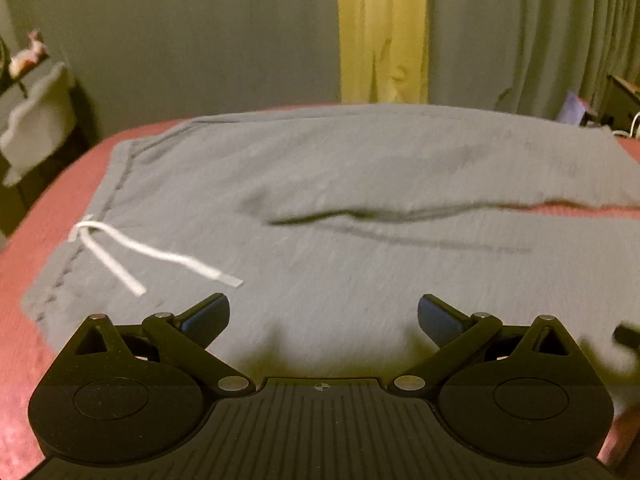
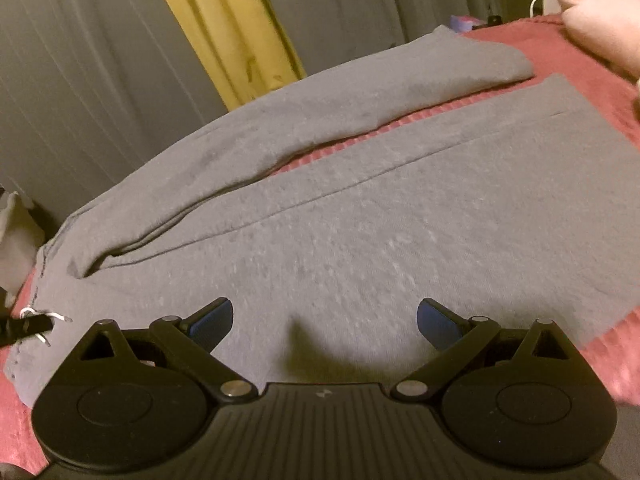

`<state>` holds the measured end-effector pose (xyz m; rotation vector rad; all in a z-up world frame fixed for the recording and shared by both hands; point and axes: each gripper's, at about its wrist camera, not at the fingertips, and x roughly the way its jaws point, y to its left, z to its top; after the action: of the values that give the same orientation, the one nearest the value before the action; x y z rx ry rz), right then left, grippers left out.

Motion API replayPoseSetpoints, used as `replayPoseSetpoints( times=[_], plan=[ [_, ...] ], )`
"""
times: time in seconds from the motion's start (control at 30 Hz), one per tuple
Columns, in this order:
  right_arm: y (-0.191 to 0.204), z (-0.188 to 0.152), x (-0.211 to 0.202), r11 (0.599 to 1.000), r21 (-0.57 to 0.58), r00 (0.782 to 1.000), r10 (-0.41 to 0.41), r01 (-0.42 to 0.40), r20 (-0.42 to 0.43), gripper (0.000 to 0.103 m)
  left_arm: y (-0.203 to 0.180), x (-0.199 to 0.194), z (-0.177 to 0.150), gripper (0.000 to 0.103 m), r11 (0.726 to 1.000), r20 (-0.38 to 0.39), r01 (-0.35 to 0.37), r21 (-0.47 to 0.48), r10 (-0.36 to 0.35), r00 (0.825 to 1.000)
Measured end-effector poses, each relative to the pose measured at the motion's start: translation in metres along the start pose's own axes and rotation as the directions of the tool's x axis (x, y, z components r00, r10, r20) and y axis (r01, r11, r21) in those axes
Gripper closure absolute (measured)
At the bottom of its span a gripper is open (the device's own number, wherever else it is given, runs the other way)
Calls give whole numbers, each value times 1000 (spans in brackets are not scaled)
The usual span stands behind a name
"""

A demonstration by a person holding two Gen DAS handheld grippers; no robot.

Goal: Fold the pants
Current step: 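Move the right tool to the pant leg hem and close on it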

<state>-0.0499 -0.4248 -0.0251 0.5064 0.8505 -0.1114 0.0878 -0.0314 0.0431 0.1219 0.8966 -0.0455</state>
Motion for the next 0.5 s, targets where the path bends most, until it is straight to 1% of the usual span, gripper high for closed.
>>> replayPoseSetpoints(
  times=[0.1, 0.13, 0.2, 0.23, 0.3, 0.33, 0.37, 0.43, 0.5],
  plan=[
    [4, 5, 12, 999, -19, 999, -27, 26, -18, 4, -4, 23, 17, 0, 998, -45, 46, -47, -48, 998],
    [6, 8, 15, 999, -34, 999, -35, 34, -18, 4, -5, 27, 21, 0, 997, -48, 52, -51, -55, 997],
    [9, 18, 19, 998, -63, 1000, -25, 24, -12, 4, -5, 37, 30, 0, 997, -34, 38, -62, -40, 999],
    [12, 29, 22, 997, -79, 1000, -14, 14, 0, 4, -3, 44, 36, 0, 997, -12, 24, -70, -25, 1000],
    [18, 53, 27, 996, -92, 999, -6, 9, 32, 5, 5, 55, 38, 0, 994, 34, -13, -105, 17, 999],
    [22, 69, 30, 995, -97, 999, 0, 5, 52, 6, 15, 61, 36, 0, 989, 65, -40, -146, 50, 997],
    [27, 88, 36, 995, -101, 997, 7, 0, 72, 12, 23, 66, 32, 0, 982, 85, -68, -175, 84, 993],
    [36, 125, 51, 994, -110, 995, 3, 8, 97, 21, 42, 77, 25, 0, 964, 108, -148, -220, 175, 979],
    [46, 163, 74, 994, -110, 993, -10, 23, 114, 35, 56, 88, 24, 0, 948, 109, -198, -250, 230, 967]
  ],
)
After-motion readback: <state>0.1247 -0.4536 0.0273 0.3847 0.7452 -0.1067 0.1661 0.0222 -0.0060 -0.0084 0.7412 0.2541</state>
